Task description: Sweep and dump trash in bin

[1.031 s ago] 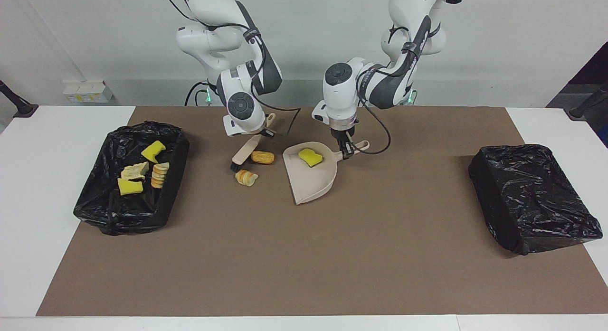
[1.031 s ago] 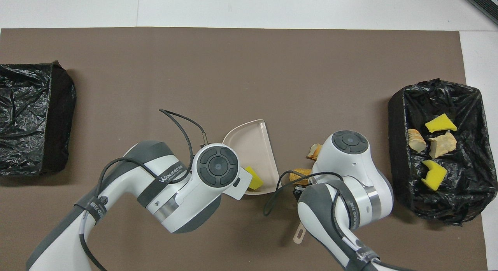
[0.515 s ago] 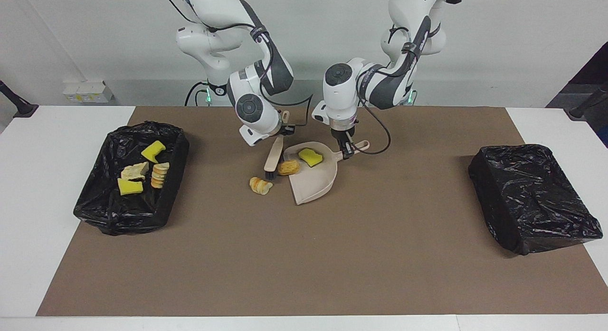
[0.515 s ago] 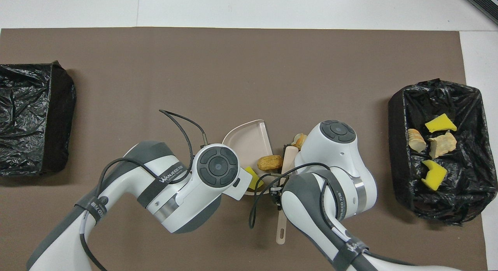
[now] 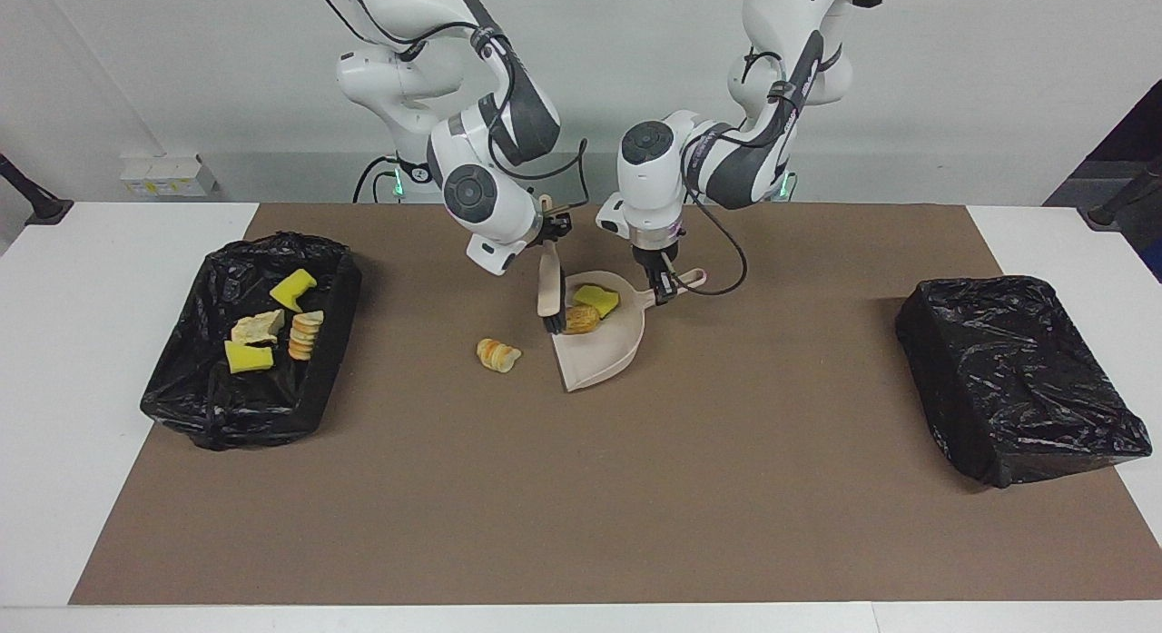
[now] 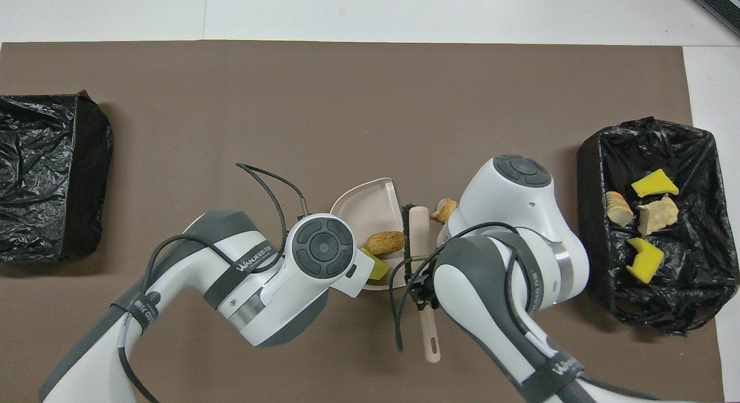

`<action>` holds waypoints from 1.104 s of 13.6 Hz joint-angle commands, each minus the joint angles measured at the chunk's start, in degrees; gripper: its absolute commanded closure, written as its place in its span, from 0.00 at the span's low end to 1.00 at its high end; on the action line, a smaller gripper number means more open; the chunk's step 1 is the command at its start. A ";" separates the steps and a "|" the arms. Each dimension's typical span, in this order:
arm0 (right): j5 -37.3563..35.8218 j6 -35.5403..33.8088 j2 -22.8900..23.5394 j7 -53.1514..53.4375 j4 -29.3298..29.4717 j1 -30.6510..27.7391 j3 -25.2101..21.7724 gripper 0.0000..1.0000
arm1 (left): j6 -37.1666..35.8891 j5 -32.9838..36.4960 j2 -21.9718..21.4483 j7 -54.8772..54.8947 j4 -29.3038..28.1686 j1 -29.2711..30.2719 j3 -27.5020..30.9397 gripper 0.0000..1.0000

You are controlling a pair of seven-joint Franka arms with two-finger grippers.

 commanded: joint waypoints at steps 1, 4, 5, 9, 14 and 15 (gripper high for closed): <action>-7.01 -1.94 0.49 -1.95 1.92 -2.94 0.32 1.00 | 0.76 -0.47 -1.10 -0.50 -1.45 0.80 0.38 1.00; -17.81 -2.55 1.02 -2.83 1.93 -7.75 0.58 1.00 | 0.58 -0.47 -1.01 -0.59 -1.19 1.07 0.47 1.00; -21.59 -3.69 2.50 -4.05 2.88 -8.30 0.49 1.00 | 0.40 -0.47 -1.01 -0.59 -1.10 1.07 0.47 1.00; -29.62 -4.22 11.55 -4.85 9.03 -7.52 0.75 1.00 | -0.12 -0.38 -1.10 -0.67 -1.10 1.07 0.56 1.00; -22.25 -4.40 13.50 -4.94 10.63 -1.55 1.02 1.00 | -0.21 -0.38 -1.01 -0.67 -1.01 1.07 0.47 1.00; -20.24 -4.14 13.50 -4.94 10.63 -0.40 1.02 1.00 | -0.39 -0.38 -1.10 -0.67 -1.01 1.07 0.47 1.00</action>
